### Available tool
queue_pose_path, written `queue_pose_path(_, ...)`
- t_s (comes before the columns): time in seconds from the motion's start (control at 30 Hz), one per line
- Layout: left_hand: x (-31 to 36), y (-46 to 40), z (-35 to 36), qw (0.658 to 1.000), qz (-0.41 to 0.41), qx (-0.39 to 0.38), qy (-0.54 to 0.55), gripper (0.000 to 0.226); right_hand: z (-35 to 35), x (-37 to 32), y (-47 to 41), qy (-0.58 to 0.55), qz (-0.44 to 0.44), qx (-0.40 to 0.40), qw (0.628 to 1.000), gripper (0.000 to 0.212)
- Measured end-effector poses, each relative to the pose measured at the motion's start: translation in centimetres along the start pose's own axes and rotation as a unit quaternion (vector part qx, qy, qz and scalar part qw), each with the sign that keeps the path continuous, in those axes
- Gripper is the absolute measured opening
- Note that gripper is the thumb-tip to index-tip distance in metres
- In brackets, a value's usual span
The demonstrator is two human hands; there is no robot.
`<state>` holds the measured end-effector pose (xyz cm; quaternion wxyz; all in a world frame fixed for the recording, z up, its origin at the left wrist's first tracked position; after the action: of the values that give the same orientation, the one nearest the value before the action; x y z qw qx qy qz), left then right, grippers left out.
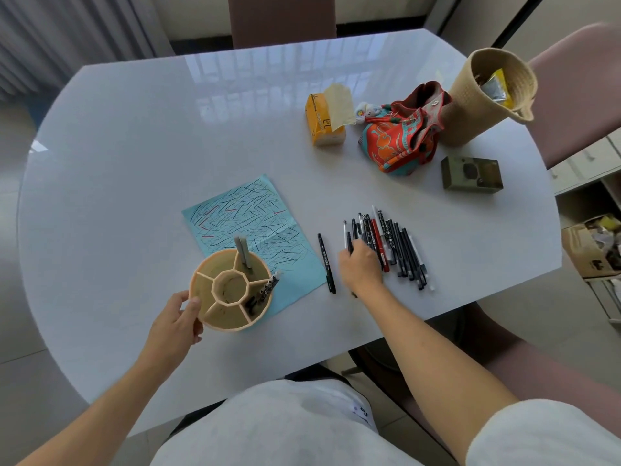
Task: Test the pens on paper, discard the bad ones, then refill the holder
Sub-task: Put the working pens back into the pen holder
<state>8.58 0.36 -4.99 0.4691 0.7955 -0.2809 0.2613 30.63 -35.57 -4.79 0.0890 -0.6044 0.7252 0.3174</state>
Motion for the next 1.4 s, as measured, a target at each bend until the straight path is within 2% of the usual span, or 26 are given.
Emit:
queue_pose_path(0.07, -0.1, 0.1, 0.1, 1.0, -0.001, -0.001, 0.0, 0.02, -1.7, 0.6, -0.3, -0.002, -0.006, 0.047, 0.999, 0.017)
queue_pose_path(0.13, 0.0, 0.0, 0.1, 1.0, -0.001, -0.001, -0.001, 0.02, -2.5, 0.8, -0.8, 0.048, -0.01, 0.063, 0.997, 0.017)
queue_pose_path(0.23, 0.1, -0.1, 0.1, 1.0, -0.002, -0.004, -0.002, 0.02, -1.8, 0.9, -1.6, 0.126, 0.003, 0.027, 0.992, 0.021)
queue_pose_path(0.4, 0.2, -0.2, 0.2, 1.0, -0.005, -0.006, -0.008, 0.022, -1.7, 0.3, -1.9, 0.115, 0.043, -0.005, 0.992, 0.025)
queue_pose_path(0.53, 0.0, -0.3, 0.3, 1.0, -0.009, -0.003, -0.003, 0.023, 0.1, -1.8, -0.9, 0.076, -0.03, -0.033, 0.996, 0.022)
queue_pose_path(0.63, -0.1, -0.2, 0.4, 1.0, -0.01, -0.003, -0.002, 0.023, 2.7, -2.9, 0.0, 0.111, -0.066, -0.077, 0.989, 0.026)
queue_pose_path(0.87, 0.0, 0.7, -0.3, 0.998, -0.018, 0.018, -0.052, 0.032, 3.8, -3.8, -0.1, 0.184, -0.066, -0.082, 0.977, 0.028)
queue_pose_path(0.97, 0.5, 0.8, -1.4, 0.998, -0.019, 0.05, -0.046, 0.035, 2.8, -4.1, 0.4, 0.083, -0.04, -0.083, 0.992, 0.024)
queue_pose_path(1.03, 1.0, 0.7, -1.8, 0.998, -0.014, 0.052, -0.027, 0.034, 1.9, -4.6, 1.2, -0.043, -0.017, -0.067, 0.997, 0.018)
queue_pose_path(1.1, 1.4, 0.4, -1.9, 0.999, -0.007, 0.04, -0.012, 0.032, 1.3, -5.2, 2.9, -0.192, 0.02, -0.057, 0.98, 0.013)
queue_pose_path(1.23, 1.8, 0.2, -1.4, 1.0, 0.001, 0.023, -0.006, 0.029, 2.4, -7.0, 7.6, -0.477, 0.086, -0.096, 0.87, 0.01)
queue_pose_path(1.4, 1.1, 1.1, 0.2, 1.0, -0.012, 0.0, -0.02, 0.026, 5.8, -8.7, 12.0, -0.608, 0.137, -0.133, 0.771, 0.031)
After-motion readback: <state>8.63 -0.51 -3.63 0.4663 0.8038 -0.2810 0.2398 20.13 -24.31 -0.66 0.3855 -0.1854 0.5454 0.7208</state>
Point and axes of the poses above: each hand's wrist, its own y-axis away from the middle knuckle, its own z-axis out of the palm, x = y × z, the point moved 10 cm from there along -y, towards the middle knuckle, and after that the axes turned 6 degrees about -y, right-handed, at the moved point
